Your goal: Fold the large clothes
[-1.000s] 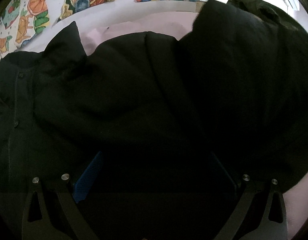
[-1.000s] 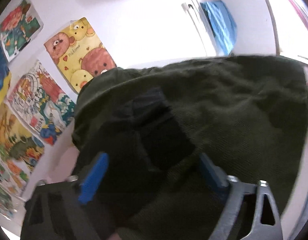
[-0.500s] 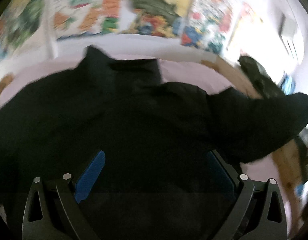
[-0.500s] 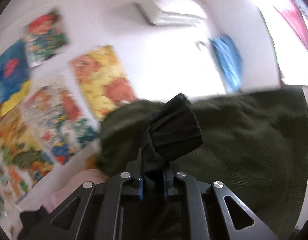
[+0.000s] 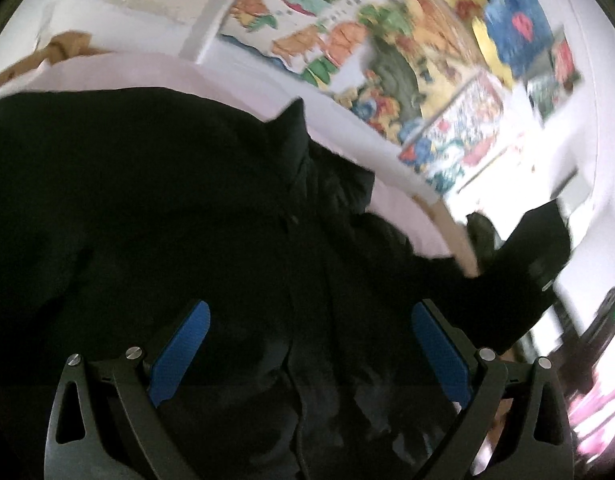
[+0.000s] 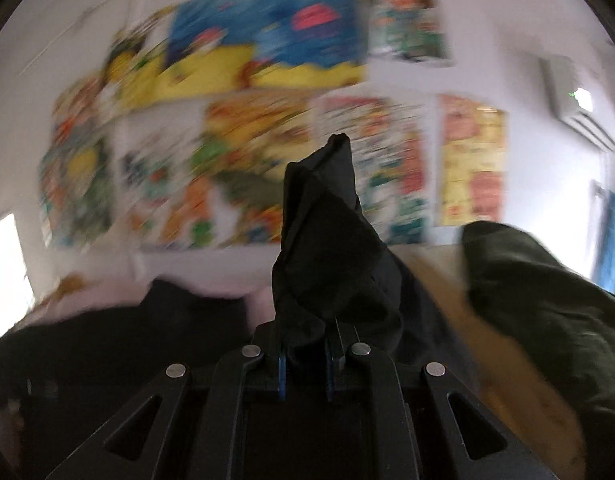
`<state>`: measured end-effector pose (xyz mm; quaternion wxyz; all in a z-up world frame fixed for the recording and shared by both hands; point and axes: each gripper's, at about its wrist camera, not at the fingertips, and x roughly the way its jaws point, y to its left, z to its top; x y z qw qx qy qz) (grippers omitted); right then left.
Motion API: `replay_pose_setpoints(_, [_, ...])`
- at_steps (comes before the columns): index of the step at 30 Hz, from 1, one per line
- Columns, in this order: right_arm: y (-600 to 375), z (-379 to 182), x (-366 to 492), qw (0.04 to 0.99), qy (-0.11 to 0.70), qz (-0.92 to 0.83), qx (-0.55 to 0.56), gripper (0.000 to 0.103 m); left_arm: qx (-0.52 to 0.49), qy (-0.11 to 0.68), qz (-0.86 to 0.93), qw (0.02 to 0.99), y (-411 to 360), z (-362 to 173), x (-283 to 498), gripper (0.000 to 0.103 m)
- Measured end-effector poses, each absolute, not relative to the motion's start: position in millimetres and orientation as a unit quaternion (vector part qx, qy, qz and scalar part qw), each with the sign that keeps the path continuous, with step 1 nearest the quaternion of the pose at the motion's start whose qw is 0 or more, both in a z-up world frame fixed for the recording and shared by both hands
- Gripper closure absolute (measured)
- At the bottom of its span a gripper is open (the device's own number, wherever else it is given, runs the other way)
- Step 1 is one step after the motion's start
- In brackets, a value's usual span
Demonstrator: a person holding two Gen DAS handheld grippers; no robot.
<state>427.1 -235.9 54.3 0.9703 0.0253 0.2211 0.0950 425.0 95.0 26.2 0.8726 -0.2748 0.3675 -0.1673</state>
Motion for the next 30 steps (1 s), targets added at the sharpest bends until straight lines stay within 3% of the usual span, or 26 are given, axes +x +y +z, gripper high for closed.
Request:
replay_pose_setpoints(10, [-92, -37, 407, 0.883, 0.352, 0.292, -0.110, 0.090, -0.346, 0.338, -0.246, 0.840, 143, 14, 428, 0.004])
replay_pose_setpoints(24, [-55, -69, 383, 0.844, 0.377, 0.350, -0.150, 0.090, -0.392, 0.401, -0.240, 0.792, 120, -17, 455, 0.006])
replay_pose_setpoints(25, [-53, -70, 380, 0.844, 0.376, 0.350, -0.151, 0.090, -0.395, 0.401, -0.237, 0.792, 119, -18, 456, 0.008])
replay_pose_setpoints(26, [-53, -70, 379, 0.844, 0.375, 0.350, -0.155, 0.090, -0.397, 0.405, -0.233, 0.790, 117, -19, 460, 0.018])
replay_pose_setpoints(27, [-52, -70, 378, 0.844, 0.374, 0.350, -0.158, 0.090, -0.394, 0.410, -0.230, 0.789, 115, -21, 462, 0.035])
replay_pose_setpoints(28, [-51, -70, 378, 0.844, 0.373, 0.350, -0.160, 0.090, -0.388, 0.420, -0.225, 0.789, 112, -23, 465, 0.044])
replay_pose_setpoints(30, [-48, -71, 378, 0.845, 0.369, 0.349, -0.167, 0.090, -0.381, 0.437, -0.210, 0.787, 105, -29, 469, 0.076])
